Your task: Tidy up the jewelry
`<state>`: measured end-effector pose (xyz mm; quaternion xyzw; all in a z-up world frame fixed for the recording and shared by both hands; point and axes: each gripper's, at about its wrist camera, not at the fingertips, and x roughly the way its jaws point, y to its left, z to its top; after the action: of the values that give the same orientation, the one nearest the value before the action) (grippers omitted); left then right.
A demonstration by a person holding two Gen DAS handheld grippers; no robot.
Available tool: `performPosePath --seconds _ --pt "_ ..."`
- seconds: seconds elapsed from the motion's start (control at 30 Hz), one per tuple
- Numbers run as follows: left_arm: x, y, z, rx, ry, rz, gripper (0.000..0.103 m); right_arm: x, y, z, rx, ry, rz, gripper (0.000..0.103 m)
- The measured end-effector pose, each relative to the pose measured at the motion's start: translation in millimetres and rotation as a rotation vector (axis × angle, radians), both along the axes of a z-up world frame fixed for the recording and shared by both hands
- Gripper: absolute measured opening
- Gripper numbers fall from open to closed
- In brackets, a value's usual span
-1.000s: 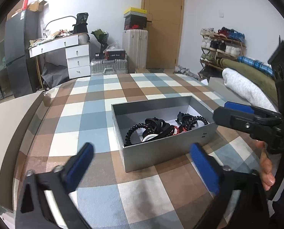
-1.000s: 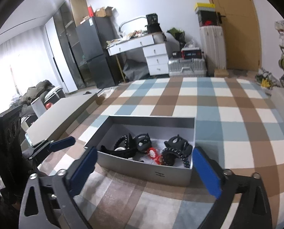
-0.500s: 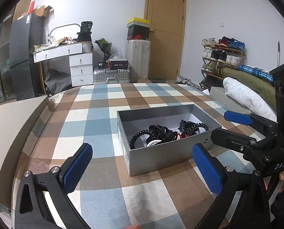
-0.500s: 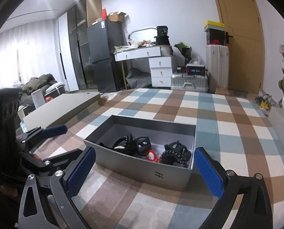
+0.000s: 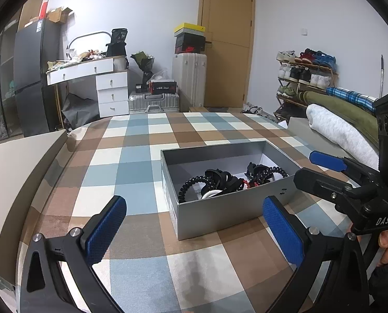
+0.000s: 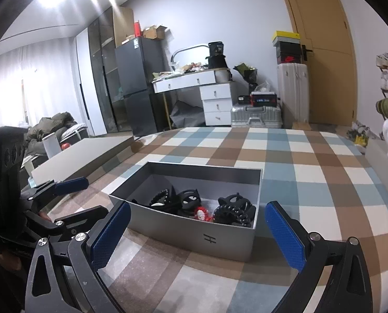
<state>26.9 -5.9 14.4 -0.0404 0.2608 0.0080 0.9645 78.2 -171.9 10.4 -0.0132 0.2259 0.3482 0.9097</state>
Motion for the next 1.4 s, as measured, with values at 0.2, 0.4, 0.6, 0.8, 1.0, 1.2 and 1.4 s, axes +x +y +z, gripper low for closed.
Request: performPosePath --seconds 0.2,0.4,0.6,0.8,1.0,1.2,1.4 --pt "0.1 -0.2 -0.7 0.004 0.001 0.005 0.102 -0.7 -0.8 0.8 -0.002 -0.005 -0.005 0.103" --pt "-0.1 -0.1 -0.8 0.003 0.001 0.006 0.102 -2.1 -2.6 1.0 -0.001 0.003 -0.006 0.103" --pt "-0.1 -0.4 -0.7 0.004 0.001 0.003 0.102 0.7 -3.1 0.4 0.005 0.011 -0.009 0.103" --pt "-0.2 -0.6 -0.6 0.004 -0.001 0.002 0.102 1.0 -1.1 0.0 0.001 0.005 -0.007 0.103" --pt "-0.2 -0.6 -0.5 0.003 -0.001 0.001 0.102 1.0 -0.7 -0.7 0.002 0.006 -0.009 0.103" --pt "-0.1 -0.8 -0.5 0.004 -0.002 0.0 0.102 0.9 -1.1 -0.6 0.002 0.005 -0.009 0.103" --pt "-0.2 -0.6 -0.6 0.004 -0.002 0.0 0.102 1.1 -0.9 -0.6 0.001 0.004 -0.008 0.103"
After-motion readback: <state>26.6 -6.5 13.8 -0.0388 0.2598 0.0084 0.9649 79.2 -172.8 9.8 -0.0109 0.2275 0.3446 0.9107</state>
